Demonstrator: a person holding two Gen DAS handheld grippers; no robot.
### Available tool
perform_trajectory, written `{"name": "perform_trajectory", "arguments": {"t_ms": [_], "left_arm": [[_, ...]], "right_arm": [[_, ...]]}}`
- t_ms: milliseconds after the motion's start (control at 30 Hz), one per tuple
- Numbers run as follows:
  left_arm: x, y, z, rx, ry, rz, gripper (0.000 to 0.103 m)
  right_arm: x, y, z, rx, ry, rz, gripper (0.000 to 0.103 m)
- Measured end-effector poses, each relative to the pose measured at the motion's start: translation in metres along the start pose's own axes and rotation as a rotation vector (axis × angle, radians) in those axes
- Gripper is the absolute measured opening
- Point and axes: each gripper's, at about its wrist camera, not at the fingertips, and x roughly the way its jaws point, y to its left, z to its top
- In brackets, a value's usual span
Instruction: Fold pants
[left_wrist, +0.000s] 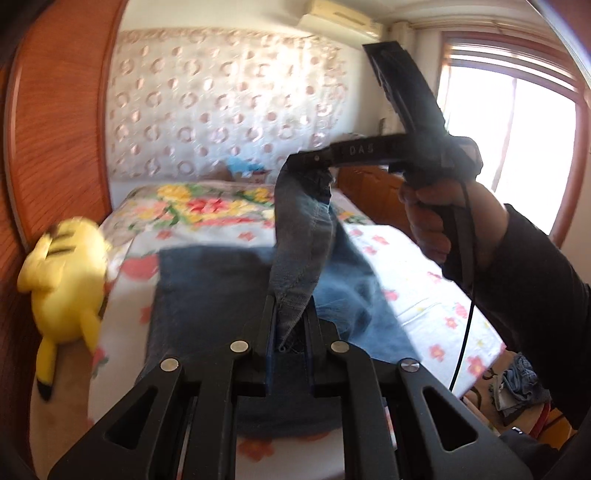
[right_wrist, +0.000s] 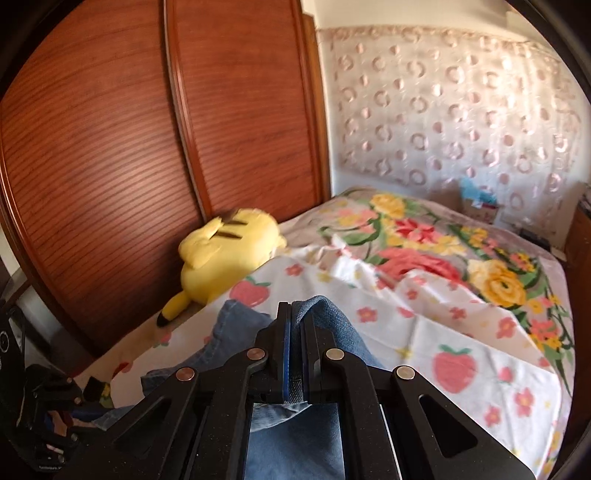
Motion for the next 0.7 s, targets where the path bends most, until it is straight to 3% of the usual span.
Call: {"name": "perform_trajectory", "arguments": {"t_ms": [267,367,400,533,633,700], "left_arm": [[0.025,0.048,-0.039,-0.092,0.102,0.079,0.014],[0.031,0.054,-0.045,-0.107,0.126,0.089,0.014],[0.032,0.055,-0.046,-0.108,0.132,0.097,0.014],[0.031,0.055,-0.047,-0.088,0.149,0.139,0.025],[0.031,0.053,-0.043,-0.071,0.141,0.156,0.035],[0.029,0.052,-0.04,-0.067,0.129,0.155,0.051]], "right_arm": [[0.069,0.025,0.016,-0.045,0.132,0.015,0.004],[0.081,0.026,0.015,-0.034,0.159,0.001,0.013],[0.08,0.023,0.015,-0.028,0.154,0.009,0.021],[0.059,0.018,0.017,-0.038,0.09,-0.001,0.051],[0.041,0.01,0.017,-0.044,0.047,-0.002,0.054],[0.028,0.003,0.014,-0.031,0.024,-0.004,0.055]]}}
